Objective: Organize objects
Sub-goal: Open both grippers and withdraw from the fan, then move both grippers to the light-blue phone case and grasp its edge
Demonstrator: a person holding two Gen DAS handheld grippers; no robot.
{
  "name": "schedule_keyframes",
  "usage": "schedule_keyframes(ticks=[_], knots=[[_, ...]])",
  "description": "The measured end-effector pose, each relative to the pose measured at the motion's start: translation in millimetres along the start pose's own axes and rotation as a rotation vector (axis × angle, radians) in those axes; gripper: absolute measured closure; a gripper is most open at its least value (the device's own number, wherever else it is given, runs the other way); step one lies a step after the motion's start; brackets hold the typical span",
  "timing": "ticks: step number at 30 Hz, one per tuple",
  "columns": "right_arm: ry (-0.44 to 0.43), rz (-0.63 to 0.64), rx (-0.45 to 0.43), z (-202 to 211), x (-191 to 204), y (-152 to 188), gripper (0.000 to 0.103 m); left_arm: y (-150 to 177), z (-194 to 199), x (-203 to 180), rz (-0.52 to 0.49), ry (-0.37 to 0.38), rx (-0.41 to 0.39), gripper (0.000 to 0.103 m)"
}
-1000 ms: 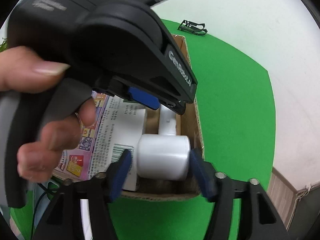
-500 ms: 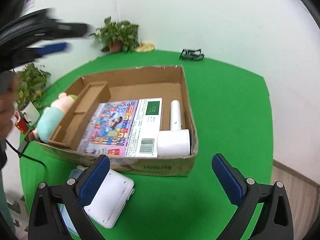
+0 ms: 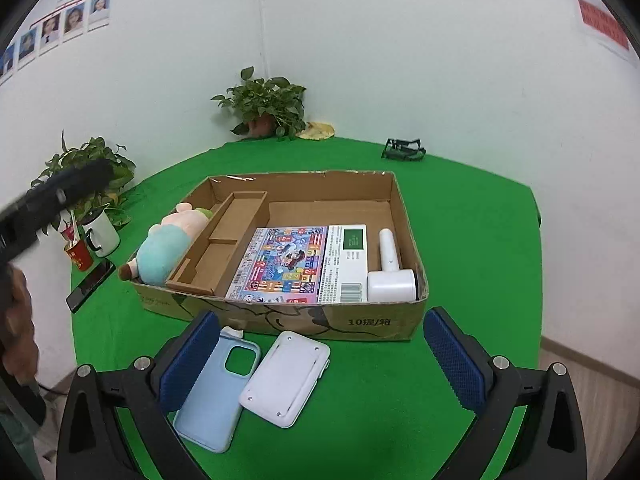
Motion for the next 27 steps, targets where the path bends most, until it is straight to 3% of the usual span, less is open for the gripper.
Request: schedule_keyframes(ticks=[10, 21, 24, 27], knots=[[0.017, 0.037, -0.021, 16.5, 21.0, 7.2, 0.000, 23.0, 9.9, 14.4, 0.058, -0.032, 0.022, 0.017], [0.055, 0.017, 0.017, 1.3, 19.3, 27.8, 0.000, 36.9, 0.1, 12.4, 0.042, 0.013, 0.074, 0.019], [0.053, 0.018, 0.011, -0.6, 19.2, 29.2, 0.000, 38.9, -2.3, 11.6, 0.047, 0.033, 0.081, 0.031], [0.056, 0.036, 0.004, -2.0, 19.3, 31.1, 0.001, 41.5, -8.5, 9.3, 0.036, 0.072, 0.113, 0.070]])
Point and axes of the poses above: each gripper's, at about its wrist camera, not at the fingertips, and z roughly against the way its jaws point, x to its left, y to its underside, the point moved 1 cm from there along -z, roughly the way its jaws point, and after that the axes turned 8 degrees about -y, right-handed, at the moved point
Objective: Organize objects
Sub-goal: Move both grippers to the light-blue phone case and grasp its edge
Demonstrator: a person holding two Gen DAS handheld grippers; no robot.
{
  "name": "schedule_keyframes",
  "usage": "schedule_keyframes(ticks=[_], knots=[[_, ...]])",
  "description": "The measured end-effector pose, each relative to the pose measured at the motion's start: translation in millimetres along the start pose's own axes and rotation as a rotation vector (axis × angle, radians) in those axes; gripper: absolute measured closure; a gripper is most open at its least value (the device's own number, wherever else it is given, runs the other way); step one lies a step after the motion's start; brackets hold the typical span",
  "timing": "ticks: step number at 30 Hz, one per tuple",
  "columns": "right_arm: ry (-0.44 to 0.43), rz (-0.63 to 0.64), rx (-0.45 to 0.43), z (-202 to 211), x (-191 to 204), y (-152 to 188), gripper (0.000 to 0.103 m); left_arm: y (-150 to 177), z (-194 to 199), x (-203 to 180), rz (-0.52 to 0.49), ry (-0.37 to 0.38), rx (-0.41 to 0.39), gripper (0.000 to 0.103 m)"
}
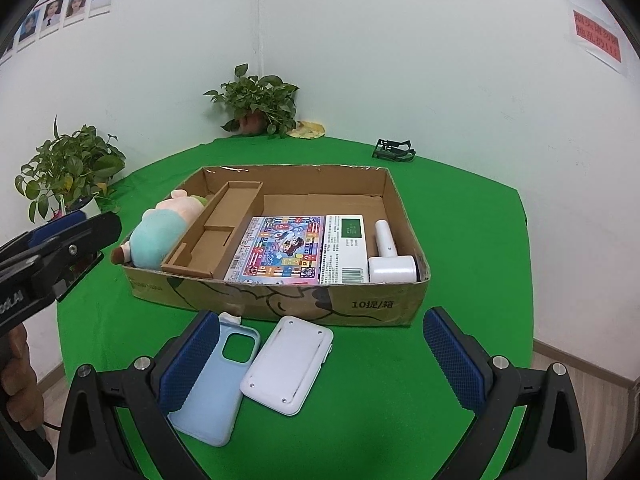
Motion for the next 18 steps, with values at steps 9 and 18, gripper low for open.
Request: schedule_keyframes(ticks=[9, 18], knots=[[-0.072, -0.019, 0.029, -12.5, -8.1, 9.0, 0.000, 12.7, -25.7, 3.3, -0.001, 0.052, 0.127, 0.023], [-0.188, -0.031, 0.149, -43.9, 1.1, 38.6, 0.000, 55.0, -64.6, 14.2, 0.004, 0.096, 0.367, 0.023]])
Point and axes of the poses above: each gripper's, at about its wrist camera, not at the fingertips, and z roughly against the way its jaws point, x to its left, y to its underside, the point moved 1 cm from there along -z, roughly the way its jaws point, and after that the axes turned 8 degrees about -y, right-handed, at the moved point
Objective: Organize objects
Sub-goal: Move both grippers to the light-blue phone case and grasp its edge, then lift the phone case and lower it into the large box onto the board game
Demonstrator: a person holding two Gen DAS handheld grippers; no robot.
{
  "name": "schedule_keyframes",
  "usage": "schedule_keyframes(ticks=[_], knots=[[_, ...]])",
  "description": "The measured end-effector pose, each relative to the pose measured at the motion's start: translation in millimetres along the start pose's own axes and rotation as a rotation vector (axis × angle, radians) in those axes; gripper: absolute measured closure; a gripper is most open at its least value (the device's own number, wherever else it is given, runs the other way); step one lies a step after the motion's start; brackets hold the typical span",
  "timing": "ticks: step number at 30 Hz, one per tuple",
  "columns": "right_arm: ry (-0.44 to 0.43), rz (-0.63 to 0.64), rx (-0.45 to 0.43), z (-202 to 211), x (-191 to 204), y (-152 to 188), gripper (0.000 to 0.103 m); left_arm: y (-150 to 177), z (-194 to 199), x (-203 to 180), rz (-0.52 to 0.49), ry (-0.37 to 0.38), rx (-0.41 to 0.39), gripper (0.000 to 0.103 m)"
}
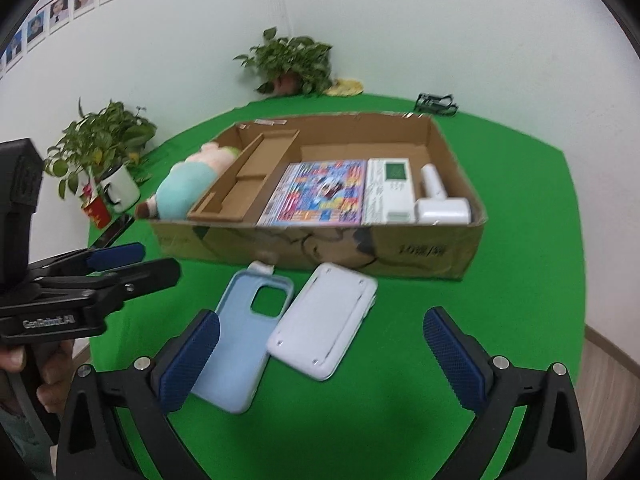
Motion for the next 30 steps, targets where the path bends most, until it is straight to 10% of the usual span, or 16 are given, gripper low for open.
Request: schedule_keyframes(ticks=[11, 21, 30], knots=[[-0.132, -0.030, 0.213, -59.0, 24.7, 54.9, 0.002, 45.7, -40.4, 2.4, 0.021, 0.083, 0.200, 0.070], [-0.104, 0.009, 0.279, -86.6, 43.3, 62.6, 0.071, 62.4, -48.0, 2.9, 0.045, 0.033, 0.243, 0.093], [-0.050, 0.025, 0.261, -91.4, 51.5, 64.3, 0.090, 67.0, -42.4, 3.3, 0.034, -0.010, 0.247, 0.097]])
Point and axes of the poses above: each gripper's, at about its wrist camera, not at the fingertips, and z roughly against the way its jaws point, x to its left, y to its underside, the point moved 1 cm from there along -z, roughly the way its jaws point, and after that the axes turned 8 degrees about -y, right-handed, at the moved point
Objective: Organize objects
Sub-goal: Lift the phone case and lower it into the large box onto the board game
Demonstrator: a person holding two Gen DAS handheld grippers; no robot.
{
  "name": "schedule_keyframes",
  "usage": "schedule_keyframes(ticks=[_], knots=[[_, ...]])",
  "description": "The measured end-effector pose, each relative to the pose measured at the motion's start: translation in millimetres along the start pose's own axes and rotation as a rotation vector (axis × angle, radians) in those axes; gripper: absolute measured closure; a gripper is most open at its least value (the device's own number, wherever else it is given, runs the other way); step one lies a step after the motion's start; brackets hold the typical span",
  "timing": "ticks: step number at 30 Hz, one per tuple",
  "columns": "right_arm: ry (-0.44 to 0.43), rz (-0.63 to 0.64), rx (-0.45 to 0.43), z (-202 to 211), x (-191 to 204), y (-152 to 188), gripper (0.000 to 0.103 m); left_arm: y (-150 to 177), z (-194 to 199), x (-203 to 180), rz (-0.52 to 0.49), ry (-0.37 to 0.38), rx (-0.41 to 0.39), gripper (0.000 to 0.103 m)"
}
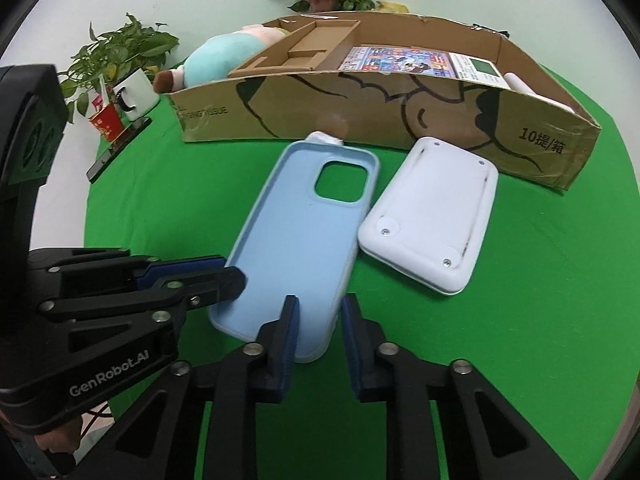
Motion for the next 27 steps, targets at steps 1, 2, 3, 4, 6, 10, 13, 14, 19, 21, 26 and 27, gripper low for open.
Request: schedule_keyframes(ticks=[1, 2, 3, 4, 6, 10, 13, 14, 19, 21, 26, 27], knots=[[0.007, 0.001, 0.000, 0.2, -1.3, -0.1, 0.092, -0.4, -0.2, -0.2, 0.004, -0.006, 0.001, 0.097], [0.003, -0.004, 0.001, 1.0, -3.3, 0.3, 0.095, -0.3, 0.4, -0.1, 0.005, -0.015, -0.002, 0.097], [-0.009, -0.009, 0.002, 1.9, -5.2, 0.8, 0.096, -0.3, 1.3, -0.4, 0.005, -0.021, -0.005, 0.097], [-0.023, -0.016, 0.001, 3.0, -6.2, 1.7, 0.096, 0.2, 3.1, -0.5, 0.005, -0.026, -0.010, 0.098], [-0.031, -0.013, -0.010, 5.9, -4.3, 3.1, 0.096, 1.0, 8.7, 0.0, 0.010, -0.034, -0.022, 0.098], [-0.042, -0.007, -0.063, 22.2, -0.1, 2.1, 0.096, -0.2, 29.2, -1.1, 0.006, -0.041, -0.062, 0.098], [-0.041, 0.004, -0.124, 43.6, 5.3, -3.0, 0.096, -4.1, 48.8, -5.4, 0.000, -0.054, -0.112, 0.098], [-0.038, 0.009, -0.140, 49.9, 7.2, -4.8, 0.097, -7.0, 58.9, -7.3, -0.003, -0.057, -0.139, 0.098], [-0.033, 0.030, -0.262, 91.9, 14.2, -22.0, 0.097, -22.8, 92.8, -17.5, -0.014, -0.061, -0.245, 0.097], [-0.022, 0.052, -0.315, 109.6, 17.2, -32.7, 0.098, -32.4, 105.0, -20.3, -0.020, -0.062, -0.287, 0.097], [0.008, 0.087, -0.403, 138.7, 18.1, -69.4, 0.098, -69.3, 124.7, -31.2, -0.044, -0.067, -0.378, 0.097], [0.017, 0.097, -0.416, 143.2, 17.4, -78.2, 0.098, -76.2, 126.9, -32.9, -0.049, -0.065, -0.391, 0.097]])
Point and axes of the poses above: each gripper's, at about its wrist camera, not at the fingertips, and z roughly against the way its jaws point, x to its left, y to its underside, the point moved 1 cm from there along -z, roughly the way its jaws point, and after that the axes turned 8 degrees about -y, right-handed, at the moved point
